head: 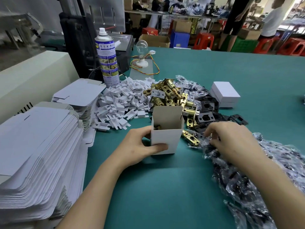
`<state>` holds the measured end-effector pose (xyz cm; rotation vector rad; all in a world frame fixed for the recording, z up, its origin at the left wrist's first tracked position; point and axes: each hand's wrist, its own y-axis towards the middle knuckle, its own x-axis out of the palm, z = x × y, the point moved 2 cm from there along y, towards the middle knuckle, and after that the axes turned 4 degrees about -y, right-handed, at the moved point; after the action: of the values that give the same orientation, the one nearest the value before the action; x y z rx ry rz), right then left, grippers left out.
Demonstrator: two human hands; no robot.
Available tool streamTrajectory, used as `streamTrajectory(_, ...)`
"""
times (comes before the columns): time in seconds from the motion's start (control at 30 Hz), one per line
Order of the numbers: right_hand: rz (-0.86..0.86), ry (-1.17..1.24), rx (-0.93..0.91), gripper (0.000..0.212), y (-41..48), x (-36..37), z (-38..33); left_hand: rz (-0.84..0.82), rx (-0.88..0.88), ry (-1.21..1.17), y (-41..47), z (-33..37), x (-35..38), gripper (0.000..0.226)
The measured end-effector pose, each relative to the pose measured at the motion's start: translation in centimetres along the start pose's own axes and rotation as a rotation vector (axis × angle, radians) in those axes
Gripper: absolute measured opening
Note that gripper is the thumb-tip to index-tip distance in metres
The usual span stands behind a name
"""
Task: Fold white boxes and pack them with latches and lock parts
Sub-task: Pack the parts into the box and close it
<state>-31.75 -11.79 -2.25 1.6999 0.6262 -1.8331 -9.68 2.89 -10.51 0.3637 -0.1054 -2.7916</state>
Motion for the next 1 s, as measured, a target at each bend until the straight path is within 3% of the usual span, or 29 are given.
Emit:
streamTrajectory(0.3, 0.015, 0.062, -0.005, 0.015, 0.7, -0.7, 0.4, -0.003, 0.003, 0.025, 0.1, 0.1, 0.0, 0.034)
streamTrajectory(0.47, 0.390, 0.696, -0.102, 0.013, -0.3, -5.0, -0.2, 0.000, 0.007, 0.035, 0.1, 0.1, 0.0, 0.033)
streamTrajectory(0.57, 0.509, 0.868, -0.222, 0.010, -0.9, -6.7, -2.7, 0.005, 0.015, 0.026, 0.1, 0.1, 0.0, 0.034)
streamTrajectory(0.87, 0.450, 0.310, -0.479, 0.006, 0.1, -6.5, -7.4, 0.006, 0.016, 0.022, 0.2, 0.2, 0.1, 0.036)
streamTrajectory(1.0, 0.434, 0.300, -0.474, 0.012, 0.2, -6.4, -7.6, 0.007, 0.006, 0.022, 0.2, 0.2, 0.1, 0.034)
